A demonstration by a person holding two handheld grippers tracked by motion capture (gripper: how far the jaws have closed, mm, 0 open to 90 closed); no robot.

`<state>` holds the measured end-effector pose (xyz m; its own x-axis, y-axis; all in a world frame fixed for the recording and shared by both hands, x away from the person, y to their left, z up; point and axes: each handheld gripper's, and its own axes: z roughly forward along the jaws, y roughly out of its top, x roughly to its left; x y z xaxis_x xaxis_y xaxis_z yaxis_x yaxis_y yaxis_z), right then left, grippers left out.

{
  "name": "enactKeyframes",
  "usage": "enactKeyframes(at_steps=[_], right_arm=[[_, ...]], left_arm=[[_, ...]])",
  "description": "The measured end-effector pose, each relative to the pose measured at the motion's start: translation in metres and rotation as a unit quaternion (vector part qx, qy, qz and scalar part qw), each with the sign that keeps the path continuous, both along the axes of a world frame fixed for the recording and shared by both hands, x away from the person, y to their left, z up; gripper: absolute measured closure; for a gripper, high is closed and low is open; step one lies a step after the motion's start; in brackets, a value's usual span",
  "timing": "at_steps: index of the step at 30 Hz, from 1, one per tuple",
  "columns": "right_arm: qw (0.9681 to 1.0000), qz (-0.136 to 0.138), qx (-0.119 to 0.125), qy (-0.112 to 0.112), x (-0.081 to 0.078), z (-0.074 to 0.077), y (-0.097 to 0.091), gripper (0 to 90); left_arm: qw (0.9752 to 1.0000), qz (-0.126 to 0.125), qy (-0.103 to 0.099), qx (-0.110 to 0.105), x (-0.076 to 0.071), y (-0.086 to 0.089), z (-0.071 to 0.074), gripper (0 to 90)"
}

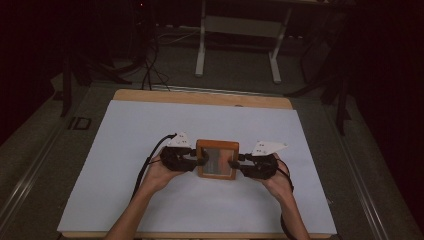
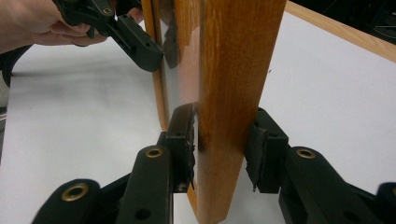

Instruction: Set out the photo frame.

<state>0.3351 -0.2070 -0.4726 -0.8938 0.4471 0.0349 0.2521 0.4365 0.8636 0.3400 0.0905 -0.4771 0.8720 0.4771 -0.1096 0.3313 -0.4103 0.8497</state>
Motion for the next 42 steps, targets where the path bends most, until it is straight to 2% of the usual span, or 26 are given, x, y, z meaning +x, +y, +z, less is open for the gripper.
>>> enactKeyframes(at_steps=[12, 21, 30, 42], right_arm=[[0.9999, 0.007, 0.008, -0.008, -0.003, 0.007, 0.008, 65.3], [0.9998, 0.01, 0.013, -0.011, -0.003, 0.009, 0.018, 65.4], [0.9992, 0.006, 0.037, 0.015, 0.0, 0.004, 0.029, 64.8], [0.9988, -0.01, 0.035, 0.031, 0.002, -0.005, 0.038, 62.5]], left_arm=[[0.9999, 0.01, -0.009, -0.005, -0.008, 0.01, 0.011, 59.4], [0.9996, 0.028, -0.005, -0.002, -0.012, 0.019, 0.016, 58.2], [0.9987, 0.048, 0.006, -0.013, -0.015, 0.03, 0.017, 57.7], [0.9973, 0.068, 0.021, -0.019, -0.016, 0.035, 0.007, 57.8]])
